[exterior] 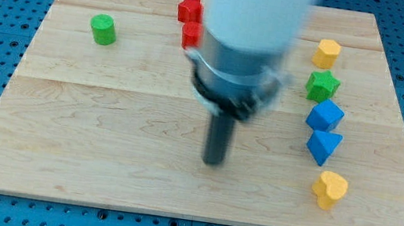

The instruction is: Adjust the red circle and yellow hexagon to make a vertical line

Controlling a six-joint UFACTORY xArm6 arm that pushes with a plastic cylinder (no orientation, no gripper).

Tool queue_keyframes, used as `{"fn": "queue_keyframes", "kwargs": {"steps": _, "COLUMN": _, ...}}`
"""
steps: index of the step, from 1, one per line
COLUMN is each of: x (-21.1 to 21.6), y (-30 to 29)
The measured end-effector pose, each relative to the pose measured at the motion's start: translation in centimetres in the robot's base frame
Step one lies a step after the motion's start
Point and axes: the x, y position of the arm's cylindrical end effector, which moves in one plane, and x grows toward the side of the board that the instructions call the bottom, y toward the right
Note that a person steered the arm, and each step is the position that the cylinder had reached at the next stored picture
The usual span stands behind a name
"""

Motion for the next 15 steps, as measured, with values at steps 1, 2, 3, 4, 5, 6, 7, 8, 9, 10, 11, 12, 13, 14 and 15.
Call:
{"fn": "queue_keyframes", "kwargs": {"steps": 1, "x": -8.9, "y": -5.1}}
{"fn": "queue_keyframes", "kwargs": {"steps": 2, "x": -14.6, "y": -8.5}}
{"fn": "queue_keyframes", "kwargs": {"steps": 3, "x": -18.9, "y": -5.3}}
{"fn": "queue_keyframes", "kwargs": {"steps": 4, "x": -19.2, "y": -3.6}}
{"fn": "queue_keyframes", "kwargs": {"steps": 5, "x": -19.2, "y": 0.5}}
{"fn": "queue_keyframes", "kwargs": {"steps": 6, "x": -19.4, "y": -5.1}}
{"fn": "queue_keyframes", "kwargs": {"steps": 7, "x": -19.9, "y": 0.3}}
{"fn": "queue_keyframes", "kwargs": {"steps": 8, "x": -22.1, "y": 4.8}}
{"fn": "queue_keyframes", "kwargs": {"steps": 9, "x": -22.8, "y": 8.7}}
{"fn": "queue_keyframes", "kwargs": {"steps": 10, "x": -22.8, "y": 13.3}}
{"fn": "queue_keyframes", "kwargs": {"steps": 11, "x": -24.1, "y": 13.6}}
{"fn": "queue_keyframes", "kwargs": {"steps": 12, "x": -27.9, "y": 20.1}}
{"fn": "queue_keyframes", "kwargs": {"steps": 13, "x": -25.5, "y": 23.3}}
{"fn": "queue_keyframes", "kwargs": {"steps": 14, "x": -22.1, "y": 21.0}}
{"fn": "queue_keyframes", "kwargs": {"steps": 15, "x": -19.9, "y": 19.9}}
